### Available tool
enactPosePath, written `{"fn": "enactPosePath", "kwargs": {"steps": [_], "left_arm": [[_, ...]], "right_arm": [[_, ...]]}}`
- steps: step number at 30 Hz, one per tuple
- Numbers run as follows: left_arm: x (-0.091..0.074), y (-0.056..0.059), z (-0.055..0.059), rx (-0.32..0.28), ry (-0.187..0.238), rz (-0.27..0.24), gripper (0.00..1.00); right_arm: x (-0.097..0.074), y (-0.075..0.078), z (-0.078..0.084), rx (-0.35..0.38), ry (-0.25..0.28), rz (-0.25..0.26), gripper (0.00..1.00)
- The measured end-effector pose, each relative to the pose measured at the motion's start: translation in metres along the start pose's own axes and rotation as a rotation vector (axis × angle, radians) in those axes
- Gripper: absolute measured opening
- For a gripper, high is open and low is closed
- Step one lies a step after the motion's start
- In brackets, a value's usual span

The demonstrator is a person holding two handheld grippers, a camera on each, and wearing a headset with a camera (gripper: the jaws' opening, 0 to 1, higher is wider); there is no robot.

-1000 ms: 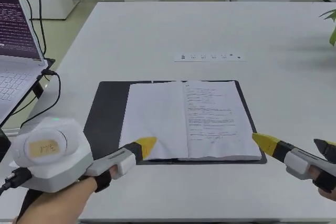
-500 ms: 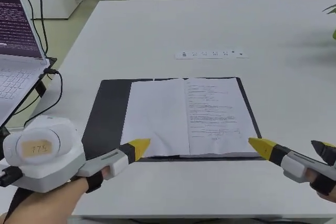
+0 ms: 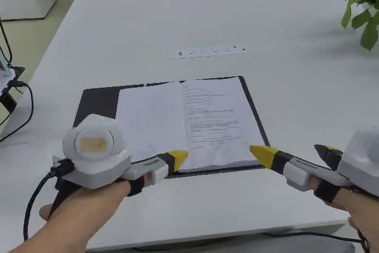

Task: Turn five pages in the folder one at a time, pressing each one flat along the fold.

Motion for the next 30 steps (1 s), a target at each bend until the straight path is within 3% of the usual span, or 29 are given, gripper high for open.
{"fn": "enactPosePath", "kwargs": {"steps": [5,18,25,30], "left_arm": [[0.033,0.033,0.001,0.046,-0.013,0.06,0.84],[0.103,0.092,0.02,0.092,-0.04,0.138,0.76],[0.133,0.11,0.026,0.075,-0.028,0.138,0.73],[0.142,0.111,0.029,0.095,-0.015,0.105,0.7]], "right_arm": [[0.0,0.002,0.008,-0.002,-0.014,-0.009,0.95],[0.001,0.011,0.015,0.019,-0.013,-0.021,0.91],[0.0,0.017,0.02,0.037,-0.012,-0.015,0.89],[0.0,0.019,0.022,0.037,-0.006,-0.012,0.86]]}}
Point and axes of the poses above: the centre of the closed fingertips' face, and the gripper's own axes: x roughly forward along the fingers, y roughly to its right, z roughly out of its underside, the point moved 2 cm from there along -x, roughly backward along the fingers, and after that the axes turned 4 degrees about -z, right-handed, at the moved point
